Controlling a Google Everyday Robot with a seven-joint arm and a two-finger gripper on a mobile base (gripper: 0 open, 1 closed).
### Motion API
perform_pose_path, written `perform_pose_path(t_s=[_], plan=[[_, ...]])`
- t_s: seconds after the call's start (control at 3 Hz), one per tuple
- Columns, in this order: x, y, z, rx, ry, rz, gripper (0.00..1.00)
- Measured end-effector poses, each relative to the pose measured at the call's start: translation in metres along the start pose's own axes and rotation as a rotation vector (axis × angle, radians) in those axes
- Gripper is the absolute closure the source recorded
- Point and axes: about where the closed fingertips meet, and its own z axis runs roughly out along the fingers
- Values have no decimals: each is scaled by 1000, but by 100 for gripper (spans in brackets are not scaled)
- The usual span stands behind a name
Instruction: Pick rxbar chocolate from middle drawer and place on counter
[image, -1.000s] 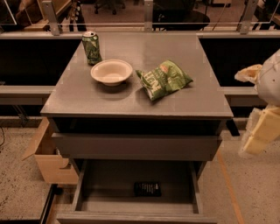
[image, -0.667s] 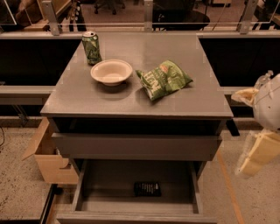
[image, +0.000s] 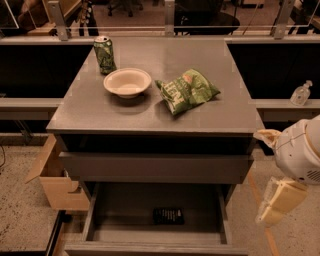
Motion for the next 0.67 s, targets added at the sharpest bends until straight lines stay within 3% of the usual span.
perform_pose_path(t_s=[0.33, 0.67], plan=[[1, 3, 19, -8, 8, -2, 0], [5, 8, 57, -33, 41, -9, 0]])
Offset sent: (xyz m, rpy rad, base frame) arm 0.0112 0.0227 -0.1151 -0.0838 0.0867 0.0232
